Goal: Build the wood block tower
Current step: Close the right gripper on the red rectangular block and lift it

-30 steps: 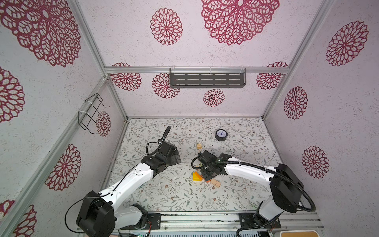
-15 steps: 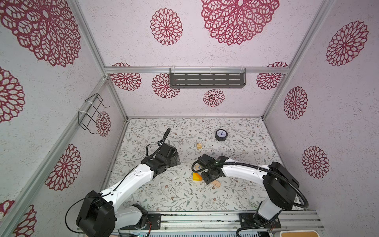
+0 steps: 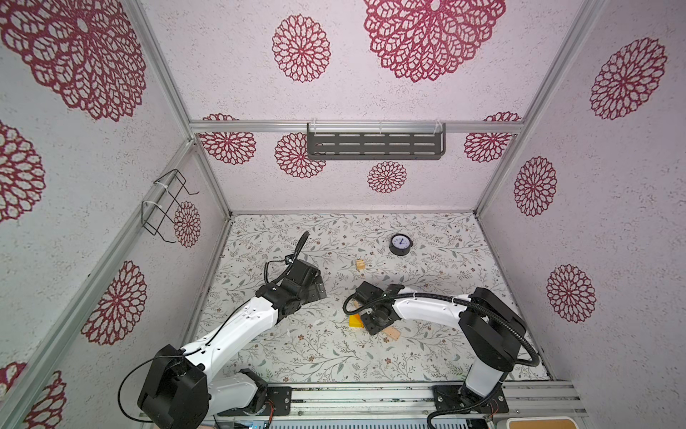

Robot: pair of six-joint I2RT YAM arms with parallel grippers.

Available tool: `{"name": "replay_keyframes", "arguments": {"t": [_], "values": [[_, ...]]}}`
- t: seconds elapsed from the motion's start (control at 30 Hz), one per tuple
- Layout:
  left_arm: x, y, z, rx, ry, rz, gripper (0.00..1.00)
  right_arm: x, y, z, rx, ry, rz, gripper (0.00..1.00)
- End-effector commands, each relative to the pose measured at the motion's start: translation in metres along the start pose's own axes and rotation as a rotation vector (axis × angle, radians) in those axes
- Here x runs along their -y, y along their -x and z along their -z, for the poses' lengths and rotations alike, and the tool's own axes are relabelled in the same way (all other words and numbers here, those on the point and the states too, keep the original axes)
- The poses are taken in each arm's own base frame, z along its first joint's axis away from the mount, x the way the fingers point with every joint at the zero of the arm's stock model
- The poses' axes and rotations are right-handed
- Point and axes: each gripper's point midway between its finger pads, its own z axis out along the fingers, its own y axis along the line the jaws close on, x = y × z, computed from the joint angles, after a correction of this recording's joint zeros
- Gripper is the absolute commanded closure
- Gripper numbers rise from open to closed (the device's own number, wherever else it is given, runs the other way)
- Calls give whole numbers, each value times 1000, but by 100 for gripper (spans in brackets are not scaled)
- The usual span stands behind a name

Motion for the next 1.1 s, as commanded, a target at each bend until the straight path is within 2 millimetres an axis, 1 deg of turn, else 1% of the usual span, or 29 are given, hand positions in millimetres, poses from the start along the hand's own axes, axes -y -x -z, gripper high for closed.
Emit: {"name": "replay_keyframes", "arguments": {"t": [0.0, 0.13, 0.27, 0.7, 0.83, 1.07], "values": [[-6, 4, 4, 22, 6, 20, 3, -7, 11, 4, 17, 14, 7, 65], [-9, 5, 5, 25, 10, 25, 3, -11, 20, 2, 24, 12, 7, 66], [-11, 6, 7, 26, 11, 26, 3, -19, 31, 1, 34, 36, 5, 67], [-16, 12, 9, 34, 14, 37, 3, -51, 67, 12, 90, 162, 17, 69], [-16, 15, 11, 38, 15, 36, 3, -49, 78, 15, 103, 162, 10, 69], [-16, 22, 13, 43, 16, 39, 3, -33, 104, 35, 136, 156, -14, 69]]}}
